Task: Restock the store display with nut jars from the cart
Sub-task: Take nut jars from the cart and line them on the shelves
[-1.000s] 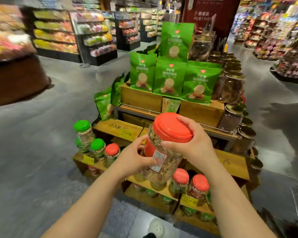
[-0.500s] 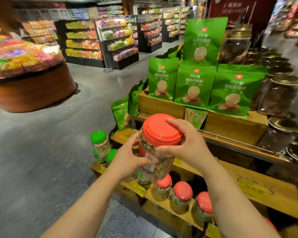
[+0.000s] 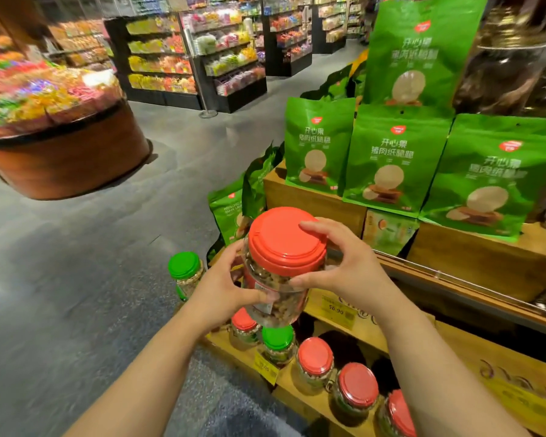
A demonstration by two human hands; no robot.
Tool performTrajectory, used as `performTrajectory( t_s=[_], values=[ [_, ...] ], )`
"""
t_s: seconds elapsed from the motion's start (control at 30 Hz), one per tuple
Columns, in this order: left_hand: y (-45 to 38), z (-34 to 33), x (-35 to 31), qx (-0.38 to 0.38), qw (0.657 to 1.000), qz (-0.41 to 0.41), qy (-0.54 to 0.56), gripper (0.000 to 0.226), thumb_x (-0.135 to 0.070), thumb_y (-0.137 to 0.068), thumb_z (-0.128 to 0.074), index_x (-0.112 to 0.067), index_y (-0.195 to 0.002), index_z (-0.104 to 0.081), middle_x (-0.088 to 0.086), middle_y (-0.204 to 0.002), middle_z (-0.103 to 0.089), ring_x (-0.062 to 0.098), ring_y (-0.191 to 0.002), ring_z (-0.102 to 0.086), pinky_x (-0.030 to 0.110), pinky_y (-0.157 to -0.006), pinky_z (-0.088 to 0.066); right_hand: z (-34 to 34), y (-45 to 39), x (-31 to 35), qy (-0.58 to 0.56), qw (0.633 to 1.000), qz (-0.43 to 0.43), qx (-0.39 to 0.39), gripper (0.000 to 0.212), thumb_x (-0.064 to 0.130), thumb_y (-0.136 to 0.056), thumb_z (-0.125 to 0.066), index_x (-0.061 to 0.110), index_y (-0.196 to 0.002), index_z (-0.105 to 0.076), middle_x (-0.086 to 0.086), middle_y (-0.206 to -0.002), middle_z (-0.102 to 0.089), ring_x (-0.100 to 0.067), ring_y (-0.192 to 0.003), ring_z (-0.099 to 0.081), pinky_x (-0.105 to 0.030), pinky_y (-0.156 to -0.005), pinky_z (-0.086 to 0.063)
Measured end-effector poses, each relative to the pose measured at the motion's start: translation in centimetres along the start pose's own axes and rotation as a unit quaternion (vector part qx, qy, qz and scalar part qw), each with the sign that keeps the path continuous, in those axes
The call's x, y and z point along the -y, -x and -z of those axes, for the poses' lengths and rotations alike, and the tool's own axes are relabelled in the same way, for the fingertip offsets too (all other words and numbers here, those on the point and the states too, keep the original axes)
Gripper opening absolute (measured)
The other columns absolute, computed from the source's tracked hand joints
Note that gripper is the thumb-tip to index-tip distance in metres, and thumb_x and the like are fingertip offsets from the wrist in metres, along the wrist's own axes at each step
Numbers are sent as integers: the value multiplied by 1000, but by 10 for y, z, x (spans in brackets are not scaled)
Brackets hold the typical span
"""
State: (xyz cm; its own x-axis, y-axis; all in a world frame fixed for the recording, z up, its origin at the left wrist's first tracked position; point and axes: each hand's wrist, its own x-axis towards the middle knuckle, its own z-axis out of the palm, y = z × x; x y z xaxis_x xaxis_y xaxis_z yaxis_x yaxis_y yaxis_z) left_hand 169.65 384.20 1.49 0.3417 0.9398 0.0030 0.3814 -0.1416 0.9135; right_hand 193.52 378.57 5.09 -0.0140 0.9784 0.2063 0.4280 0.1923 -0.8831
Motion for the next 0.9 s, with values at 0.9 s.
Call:
performTrajectory(
  t_s=[0.9],
  values=[
    [-178,213,172,193,981,4,-2,115,-21,-47,-102,-30,-149,-50,-10,-137,-62,9,-129,-56,32,-112,-44,-246,-177,7,-47,955,-211,-201,82,49,-75,-85,29,-147,-52,32,-130,-50,-14,-130,-55,-52,-106,-49]
  ],
)
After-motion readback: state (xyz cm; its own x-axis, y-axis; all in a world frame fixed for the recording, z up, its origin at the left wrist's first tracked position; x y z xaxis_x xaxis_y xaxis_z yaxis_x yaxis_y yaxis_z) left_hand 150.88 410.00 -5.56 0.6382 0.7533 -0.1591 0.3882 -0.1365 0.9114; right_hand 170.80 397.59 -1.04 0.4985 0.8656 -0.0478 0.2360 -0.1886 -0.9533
